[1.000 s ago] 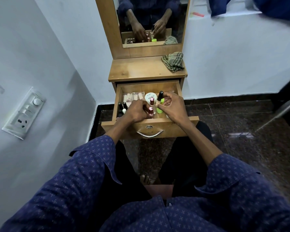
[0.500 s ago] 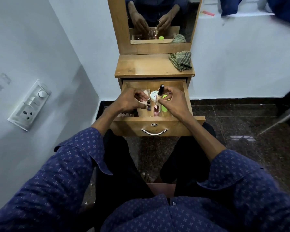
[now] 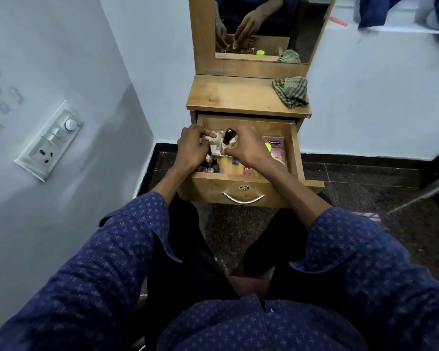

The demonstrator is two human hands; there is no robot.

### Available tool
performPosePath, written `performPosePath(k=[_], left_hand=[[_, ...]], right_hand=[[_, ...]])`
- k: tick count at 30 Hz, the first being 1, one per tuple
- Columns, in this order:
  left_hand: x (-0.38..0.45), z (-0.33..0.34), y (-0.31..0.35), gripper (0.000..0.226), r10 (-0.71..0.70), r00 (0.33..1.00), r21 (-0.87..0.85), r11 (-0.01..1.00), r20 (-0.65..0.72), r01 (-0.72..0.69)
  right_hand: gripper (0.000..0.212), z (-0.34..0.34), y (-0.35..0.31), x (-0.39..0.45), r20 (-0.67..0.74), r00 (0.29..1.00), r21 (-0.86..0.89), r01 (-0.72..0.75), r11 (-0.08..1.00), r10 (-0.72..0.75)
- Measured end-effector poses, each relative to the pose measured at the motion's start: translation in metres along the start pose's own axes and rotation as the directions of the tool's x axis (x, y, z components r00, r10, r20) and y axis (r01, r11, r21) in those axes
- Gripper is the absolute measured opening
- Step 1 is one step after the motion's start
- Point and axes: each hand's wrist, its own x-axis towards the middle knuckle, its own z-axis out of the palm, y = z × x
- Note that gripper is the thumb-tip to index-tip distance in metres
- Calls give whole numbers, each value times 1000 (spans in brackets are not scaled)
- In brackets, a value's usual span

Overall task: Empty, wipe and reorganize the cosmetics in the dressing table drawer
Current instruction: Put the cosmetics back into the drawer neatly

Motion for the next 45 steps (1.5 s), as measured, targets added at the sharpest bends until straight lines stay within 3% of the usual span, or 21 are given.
performPosePath(k=[9,19,28,31,36,38,41,45], left_hand=[[-1,5,-10,35,-35,999,37,999,18,35],[-2,3,-12,35,-68,997,20,998,43,67],[-4,0,-8,20,-86,994,48,995,71,83],[-6,0,-4,17,-88,993,47,995,73,85],[-5,0,-4,18,-92,993,77,993,77,86],[-5,1,-5,18,-93,992,84,993,81,86],[-5,3,-6,17,-92,992,97,992,87,84],[-4,4,-4,17,-86,992,100,992,92,77]], right_hand=[[23,34,-5,29,112,991,-150,-50,987,67],[12,50,-7,42,269,939,-107,-193,975,215],[33,48,-4,45,351,918,-66,-173,983,185],[26,42,-1,48,323,929,-33,-181,983,182],[20,18,2,54,157,957,28,-250,968,242],[17,9,5,50,115,969,-25,-215,976,217],[29,4,6,41,184,968,-232,-125,965,169],[35,4,1,36,240,957,-527,-14,850,164]])
